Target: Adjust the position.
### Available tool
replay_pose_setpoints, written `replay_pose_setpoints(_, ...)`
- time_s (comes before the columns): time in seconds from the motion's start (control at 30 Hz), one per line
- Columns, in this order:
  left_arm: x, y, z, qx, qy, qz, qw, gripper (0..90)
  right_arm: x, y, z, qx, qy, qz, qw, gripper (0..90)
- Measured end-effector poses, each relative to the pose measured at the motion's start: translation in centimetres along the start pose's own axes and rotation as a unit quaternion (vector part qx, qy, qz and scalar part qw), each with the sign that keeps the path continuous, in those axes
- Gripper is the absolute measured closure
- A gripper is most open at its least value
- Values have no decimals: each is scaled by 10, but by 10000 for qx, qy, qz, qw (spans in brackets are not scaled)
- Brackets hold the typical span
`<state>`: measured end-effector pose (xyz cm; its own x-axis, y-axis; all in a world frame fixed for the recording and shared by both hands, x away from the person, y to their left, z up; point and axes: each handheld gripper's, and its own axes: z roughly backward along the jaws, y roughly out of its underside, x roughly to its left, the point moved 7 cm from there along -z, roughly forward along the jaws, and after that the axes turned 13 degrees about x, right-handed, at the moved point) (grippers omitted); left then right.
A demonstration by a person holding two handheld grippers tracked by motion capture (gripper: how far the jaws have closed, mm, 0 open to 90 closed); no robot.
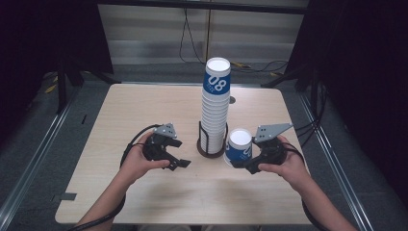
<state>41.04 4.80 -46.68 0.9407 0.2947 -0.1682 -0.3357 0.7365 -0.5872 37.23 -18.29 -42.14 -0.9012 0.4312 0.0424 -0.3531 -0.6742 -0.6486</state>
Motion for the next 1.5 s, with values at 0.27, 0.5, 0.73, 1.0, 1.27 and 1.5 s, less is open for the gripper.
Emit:
replay_pose_setpoints(0.27, -4, 2, -6, 111, 19, -109, 9999, 157, 1, 5, -13, 312, -8, 108, 9995, 215)
replay_pose_setpoints(0.5, -7, 3, -8, 137, 30, -110, 9998, 157, 1, 5, -19, 612, 15, 263, 9978, 216)
replay_pose_setpoints(0.73, -10, 3, -10, 117, 45, -172, 9998, 157, 4, 3, -24, 834, -7, 429, 9956, 217)
replay_pose_setpoints(1.0, -13, 3, -10, 169, 63, -201, 9996, 157, 7, 0, -27, 1142, -15, 618, 9915, 218)
replay_pose_setpoints(1.27, -14, 5, -13, 245, 46, -263, 9993, 158, 9, -2, -31, 1406, -68, 752, 9872, 219)
replay_pose_setpoints(1.5, -17, 6, -16, 329, 68, -282, 9990, 157, 10, -2, -35, 1605, -115, 788, 9838, 219)
